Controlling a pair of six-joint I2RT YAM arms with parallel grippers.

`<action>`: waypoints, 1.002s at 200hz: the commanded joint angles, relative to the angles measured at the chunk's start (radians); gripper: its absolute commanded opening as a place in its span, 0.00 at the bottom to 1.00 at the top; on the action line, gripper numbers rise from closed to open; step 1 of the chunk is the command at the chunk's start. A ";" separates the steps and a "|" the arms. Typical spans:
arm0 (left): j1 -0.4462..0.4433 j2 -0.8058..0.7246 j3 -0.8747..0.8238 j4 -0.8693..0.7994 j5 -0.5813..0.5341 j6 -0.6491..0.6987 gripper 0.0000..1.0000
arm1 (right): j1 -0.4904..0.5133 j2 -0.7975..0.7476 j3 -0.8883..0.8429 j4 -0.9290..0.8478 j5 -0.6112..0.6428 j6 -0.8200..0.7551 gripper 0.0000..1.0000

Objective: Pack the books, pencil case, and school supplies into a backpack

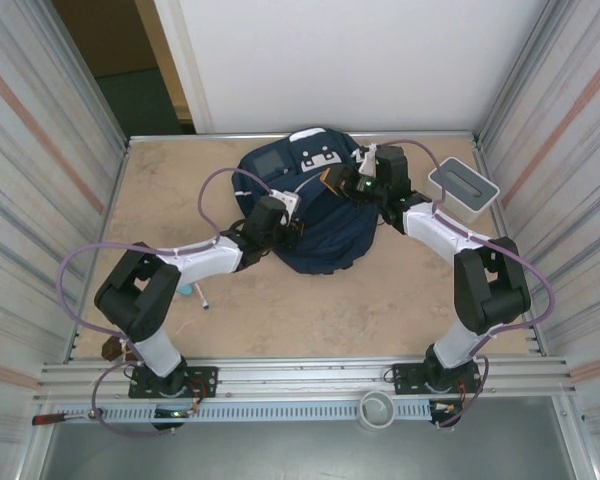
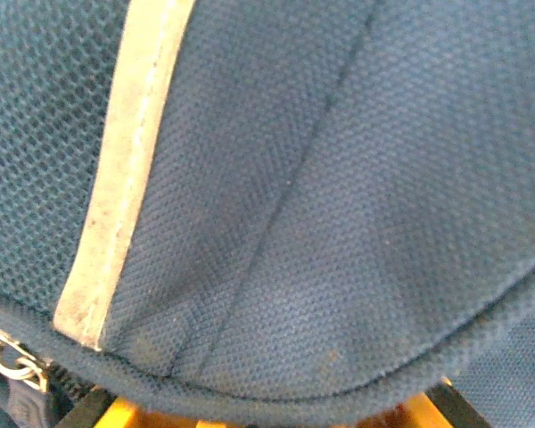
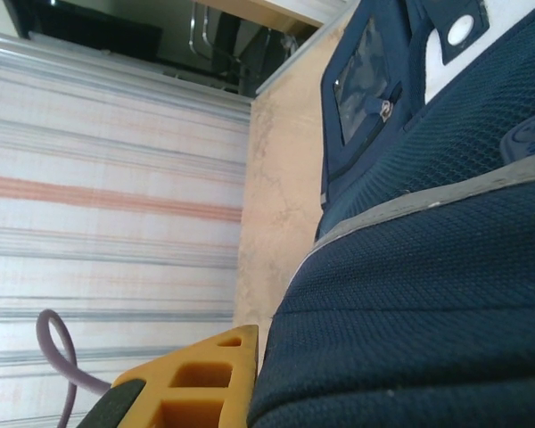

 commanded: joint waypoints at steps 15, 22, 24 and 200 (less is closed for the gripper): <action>0.037 0.019 0.051 0.154 0.018 -0.075 0.25 | 0.024 -0.008 -0.038 0.060 -0.067 -0.006 0.08; 0.037 0.008 0.046 0.162 0.035 -0.074 0.27 | 0.023 -0.010 -0.043 0.060 -0.068 -0.010 0.08; 0.037 0.005 0.042 0.166 0.040 -0.073 0.28 | 0.022 -0.011 -0.045 0.058 -0.068 -0.011 0.08; 0.067 -0.237 -0.133 0.067 0.018 0.302 0.86 | 0.179 0.009 0.000 0.103 0.001 0.008 0.23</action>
